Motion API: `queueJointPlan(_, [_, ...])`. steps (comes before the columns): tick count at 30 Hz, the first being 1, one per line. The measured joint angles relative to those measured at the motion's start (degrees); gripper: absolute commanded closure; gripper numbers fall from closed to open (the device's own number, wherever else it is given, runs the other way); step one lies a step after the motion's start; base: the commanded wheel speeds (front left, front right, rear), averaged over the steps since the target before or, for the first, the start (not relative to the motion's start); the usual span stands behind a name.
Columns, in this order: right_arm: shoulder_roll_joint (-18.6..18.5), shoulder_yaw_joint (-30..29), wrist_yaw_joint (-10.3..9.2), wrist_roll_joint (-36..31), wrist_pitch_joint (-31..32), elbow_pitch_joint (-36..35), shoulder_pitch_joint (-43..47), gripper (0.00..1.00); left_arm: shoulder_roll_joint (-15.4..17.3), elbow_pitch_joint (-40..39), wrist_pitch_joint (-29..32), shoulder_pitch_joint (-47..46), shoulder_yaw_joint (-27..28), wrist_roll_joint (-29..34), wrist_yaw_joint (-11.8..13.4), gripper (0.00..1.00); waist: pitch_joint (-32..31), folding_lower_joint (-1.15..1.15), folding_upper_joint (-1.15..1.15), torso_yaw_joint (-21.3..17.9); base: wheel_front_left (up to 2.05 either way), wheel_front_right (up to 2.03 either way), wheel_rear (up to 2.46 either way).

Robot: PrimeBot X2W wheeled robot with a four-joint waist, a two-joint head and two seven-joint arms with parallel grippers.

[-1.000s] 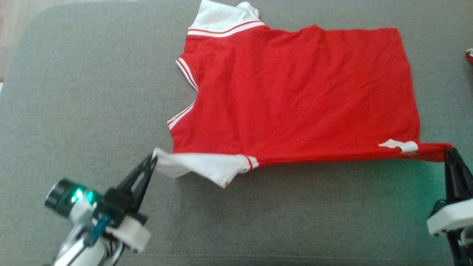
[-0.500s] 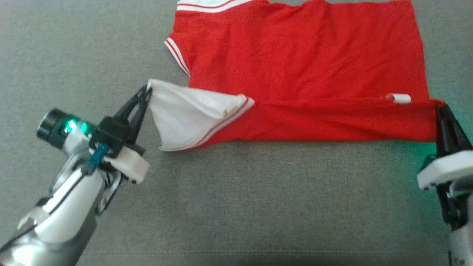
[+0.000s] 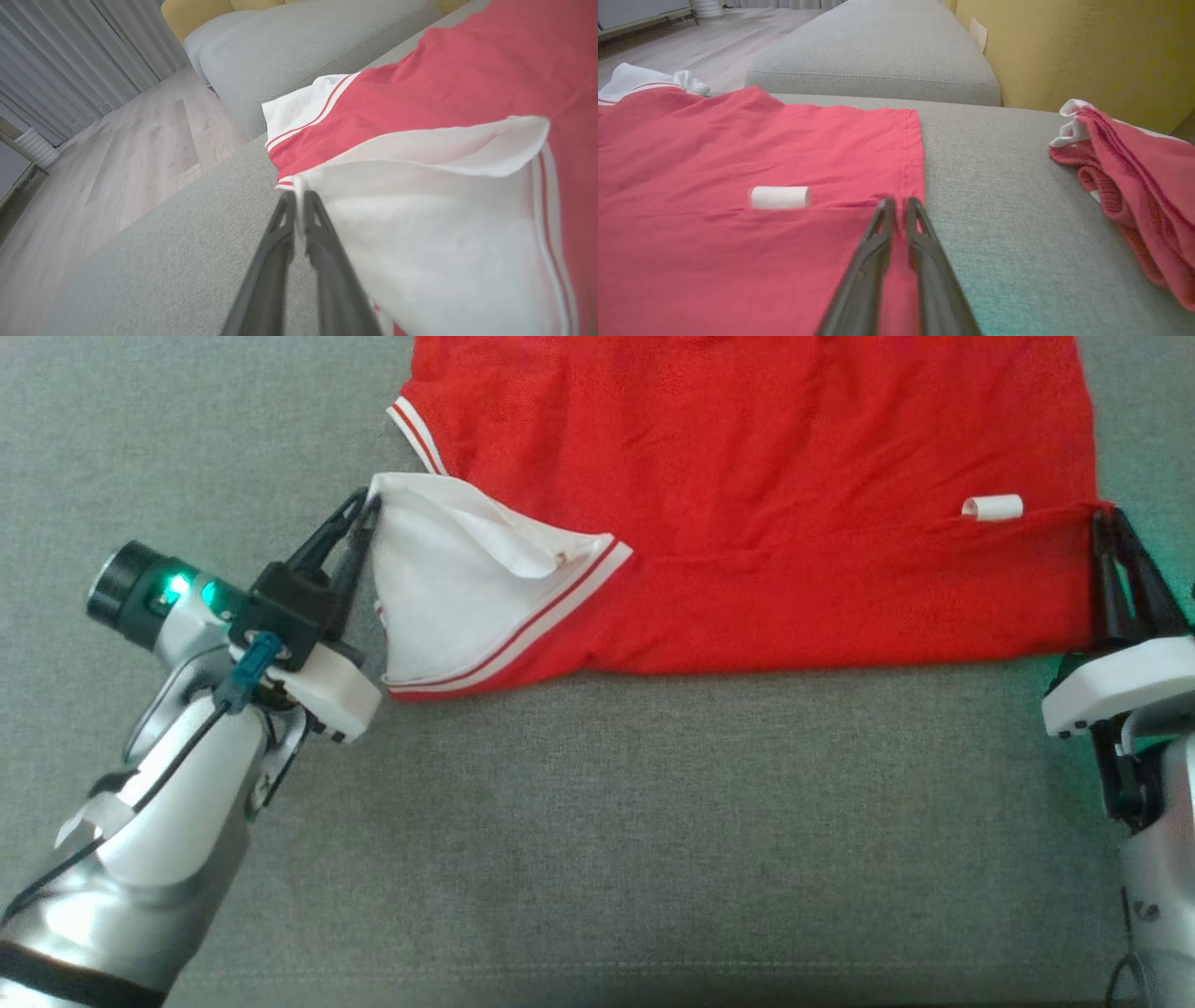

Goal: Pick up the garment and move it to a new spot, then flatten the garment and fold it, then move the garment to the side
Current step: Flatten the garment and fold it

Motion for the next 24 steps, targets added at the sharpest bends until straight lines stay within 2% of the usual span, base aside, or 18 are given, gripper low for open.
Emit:
queueJointPlan(3, [0.27,-0.33,0.00,-0.47,-1.83,1.05,0.01,0.00,-0.87,-0.31,0.00,0.31,0.77,-0.03,-0.33,0.00,-0.97,0.00,0.00,0.17,0.00,0.00,0.00])
queueJointPlan(7, [1.44,-1.19,0.00,-0.48,-4.02,0.89,0.92,0.00,-1.01,-3.74,0.00,3.09,4.21,-2.05,0.99,0.00,-3.12,0.00,0.00,0.17,0.00,0.00,0.00])
queueJointPlan(11, [3.77,-2.22,0.00,-0.34,-4.76,-0.30,5.20,0.00,-2.98,-6.56,0.00,12.60,8.10,-8.86,1.29,0.00,-5.86,0.00,0.00,-0.12,0.00,0.00,0.00])
queueJointPlan(16, [6.67,-2.92,0.00,-0.20,-4.76,-2.18,10.81,0.00,-5.21,-5.19,0.05,25.13,8.60,-13.32,0.55,0.00,-8.55,0.00,0.00,-1.11,0.00,0.00,0.00])
queueJointPlan(24, [7.76,-3.59,0.00,0.15,-4.36,-4.55,11.31,0.00,-8.44,0.08,0.05,23.30,11.88,-15.73,-0.48,0.00,-8.82,0.00,0.00,-2.74,0.00,0.00,0.00])
